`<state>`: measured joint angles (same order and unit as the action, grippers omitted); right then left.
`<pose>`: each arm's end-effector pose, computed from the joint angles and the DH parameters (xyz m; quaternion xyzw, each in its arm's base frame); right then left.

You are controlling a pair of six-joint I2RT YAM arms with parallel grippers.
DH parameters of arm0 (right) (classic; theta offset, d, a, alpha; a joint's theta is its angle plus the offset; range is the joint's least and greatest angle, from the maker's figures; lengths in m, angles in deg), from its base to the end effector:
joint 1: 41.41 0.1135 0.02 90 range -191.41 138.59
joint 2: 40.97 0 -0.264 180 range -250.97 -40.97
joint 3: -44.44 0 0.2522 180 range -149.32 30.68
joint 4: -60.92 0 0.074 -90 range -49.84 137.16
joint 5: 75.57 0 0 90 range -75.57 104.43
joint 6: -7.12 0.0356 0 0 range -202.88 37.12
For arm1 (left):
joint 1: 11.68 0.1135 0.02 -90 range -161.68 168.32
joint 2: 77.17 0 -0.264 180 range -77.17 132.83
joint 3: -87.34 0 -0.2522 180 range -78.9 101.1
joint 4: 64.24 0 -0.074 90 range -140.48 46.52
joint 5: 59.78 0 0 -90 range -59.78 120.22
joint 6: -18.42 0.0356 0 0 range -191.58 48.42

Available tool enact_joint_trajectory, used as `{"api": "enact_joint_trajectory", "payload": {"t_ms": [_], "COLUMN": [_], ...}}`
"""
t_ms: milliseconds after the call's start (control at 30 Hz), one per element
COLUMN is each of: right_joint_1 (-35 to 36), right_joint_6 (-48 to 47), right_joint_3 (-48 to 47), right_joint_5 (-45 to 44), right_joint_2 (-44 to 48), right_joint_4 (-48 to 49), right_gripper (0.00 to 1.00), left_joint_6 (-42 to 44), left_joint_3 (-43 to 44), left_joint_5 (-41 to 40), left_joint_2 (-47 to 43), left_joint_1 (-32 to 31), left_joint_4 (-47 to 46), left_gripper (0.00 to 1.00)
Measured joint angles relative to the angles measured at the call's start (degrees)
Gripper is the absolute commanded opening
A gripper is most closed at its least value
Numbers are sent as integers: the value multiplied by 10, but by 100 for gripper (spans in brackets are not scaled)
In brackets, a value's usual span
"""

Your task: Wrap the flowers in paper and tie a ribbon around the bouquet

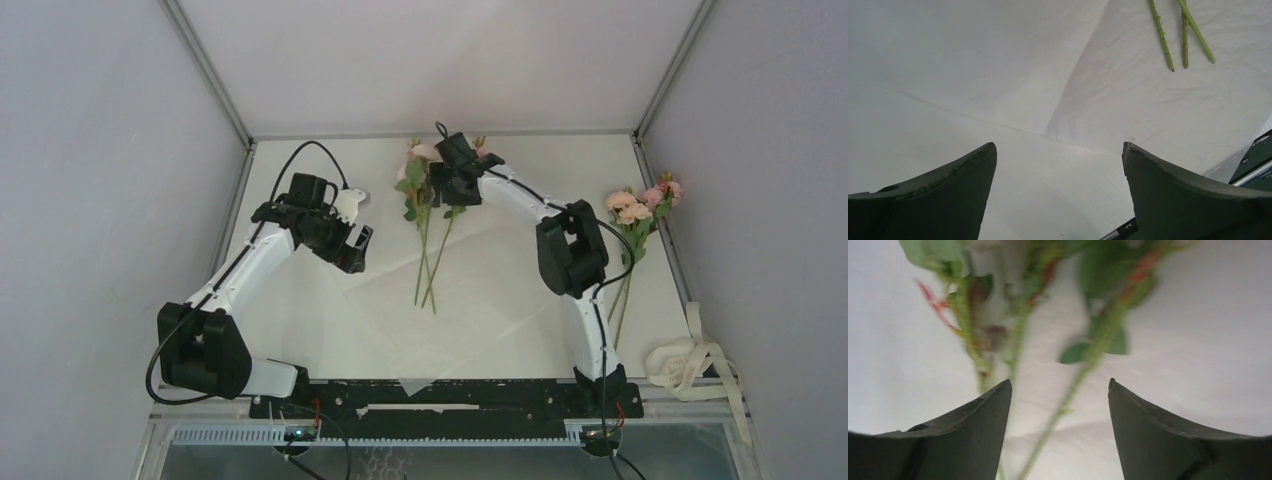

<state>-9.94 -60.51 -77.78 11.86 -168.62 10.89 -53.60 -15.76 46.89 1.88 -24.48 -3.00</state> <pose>0.4226 0.2568 0.2084 -0.0691 0.9522 0.1153 0.2743 0.2613 -0.0698 0.2666 0.2877 0.9195 -0.1306 0.2338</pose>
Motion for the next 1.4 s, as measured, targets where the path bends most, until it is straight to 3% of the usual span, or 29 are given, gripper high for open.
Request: {"api": "enact_joint_trajectory", "payload": {"t_ms": [133,233,333,433,533,633,700,833,933,1167,1400], "right_joint_1": [-22,-87,-248,-401,-473,-485,-491,-512,-522,-496,-425], "right_joint_6": [-33,-24,-8,0,1,-1,-6,-31,-51,-93,-103], "right_joint_3": [86,207,318,382,416,419,414,397,394,393,386], "right_joint_5": [-126,-194,-206,-218,-214,-208,-199,-119,-75,-127,-174], "right_joint_2": [103,224,310,309,277,245,230,213,210,254,459], "right_joint_4": [-24,-45,-42,-30,-34,-29,-25,-2,7,-15,-17], "right_gripper": [87,87,87,87,87,83,72,21,0,0,0], "left_joint_6": [0,0,0,0,0,0,0,0,0,0,0], "left_joint_3": [0,0,0,0,0,0,0,0,0,0,0], "left_joint_5": [0,0,0,-3,-12,-20,-23,-26,-26,-25,-16], "left_joint_2": [2,2,2,2,2,2,2,2,5,6,6], "left_joint_1": [0,0,0,0,0,0,0,0,0,0,0], "left_joint_4": [0,0,3,7,9,10,11,12,11,11,12], "left_gripper": [100,100,100,100,100,100,100,100,100,100,100]}}
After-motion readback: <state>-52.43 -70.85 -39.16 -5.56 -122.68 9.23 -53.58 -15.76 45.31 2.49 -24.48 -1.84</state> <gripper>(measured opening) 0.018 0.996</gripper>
